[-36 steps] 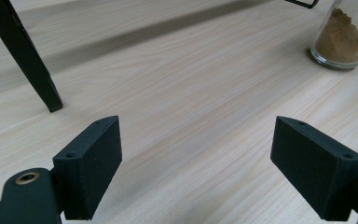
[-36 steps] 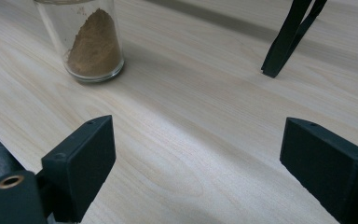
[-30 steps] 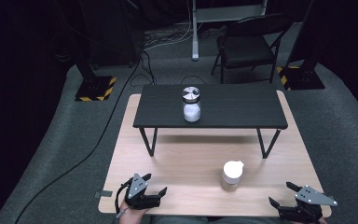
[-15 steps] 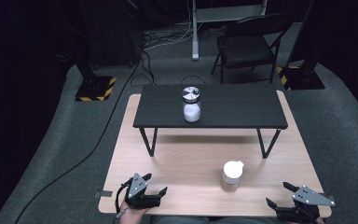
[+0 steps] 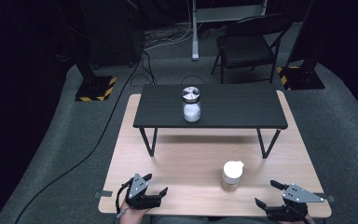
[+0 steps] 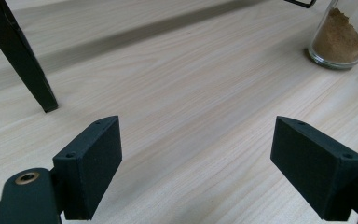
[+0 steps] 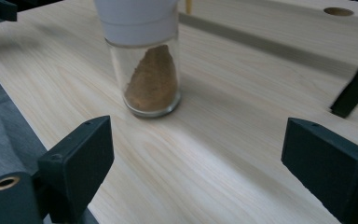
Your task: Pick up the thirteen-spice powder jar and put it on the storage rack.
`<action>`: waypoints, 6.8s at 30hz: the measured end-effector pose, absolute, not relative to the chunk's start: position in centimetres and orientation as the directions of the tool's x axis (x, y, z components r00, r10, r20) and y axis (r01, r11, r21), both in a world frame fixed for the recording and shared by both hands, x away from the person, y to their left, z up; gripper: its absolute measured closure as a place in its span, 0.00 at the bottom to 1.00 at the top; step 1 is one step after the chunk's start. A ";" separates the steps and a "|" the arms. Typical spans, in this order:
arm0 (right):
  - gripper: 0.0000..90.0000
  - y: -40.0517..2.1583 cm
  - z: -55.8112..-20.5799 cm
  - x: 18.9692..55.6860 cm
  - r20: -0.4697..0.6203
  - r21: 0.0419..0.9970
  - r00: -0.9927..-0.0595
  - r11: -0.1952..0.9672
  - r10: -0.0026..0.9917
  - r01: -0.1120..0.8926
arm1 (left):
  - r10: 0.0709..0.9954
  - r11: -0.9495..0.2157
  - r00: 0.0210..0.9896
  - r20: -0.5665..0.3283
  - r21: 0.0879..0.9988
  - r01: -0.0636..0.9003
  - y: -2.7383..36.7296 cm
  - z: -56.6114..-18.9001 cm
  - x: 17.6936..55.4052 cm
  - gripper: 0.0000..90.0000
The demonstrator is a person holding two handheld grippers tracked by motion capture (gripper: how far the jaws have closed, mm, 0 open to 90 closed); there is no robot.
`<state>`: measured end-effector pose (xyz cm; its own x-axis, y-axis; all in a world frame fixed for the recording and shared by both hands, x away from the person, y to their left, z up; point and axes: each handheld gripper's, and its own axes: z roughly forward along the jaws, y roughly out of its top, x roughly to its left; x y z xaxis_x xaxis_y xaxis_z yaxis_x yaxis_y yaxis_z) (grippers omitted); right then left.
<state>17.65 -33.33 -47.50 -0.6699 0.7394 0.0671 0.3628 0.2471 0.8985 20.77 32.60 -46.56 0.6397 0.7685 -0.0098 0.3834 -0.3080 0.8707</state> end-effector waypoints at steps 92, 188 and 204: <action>0.33 -25.7 -30.2 28.9 0.008 0.898 -0.691 0.299 0.723 0.322 | 0.762 -0.314 0.647 -0.017 0.864 0.393 32.5 -46.6 21.1 0.17; 0.11 -33.8 -47.6 15.5 -0.005 0.933 -0.561 0.205 0.828 0.295 | 0.756 -0.324 0.654 -0.014 0.861 0.392 32.3 -46.5 21.1 0.17; 0.14 -33.9 -47.8 16.0 0.039 0.903 -0.554 0.208 0.831 0.375 | 0.755 -0.325 0.656 -0.014 0.860 0.393 32.3 -46.5 21.2 0.17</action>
<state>16.03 -33.95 -47.80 -0.5543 0.8314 0.0392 0.3753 0.2076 0.9034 21.20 32.25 -46.46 0.6556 0.7550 -0.0139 0.3928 -0.3252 0.8602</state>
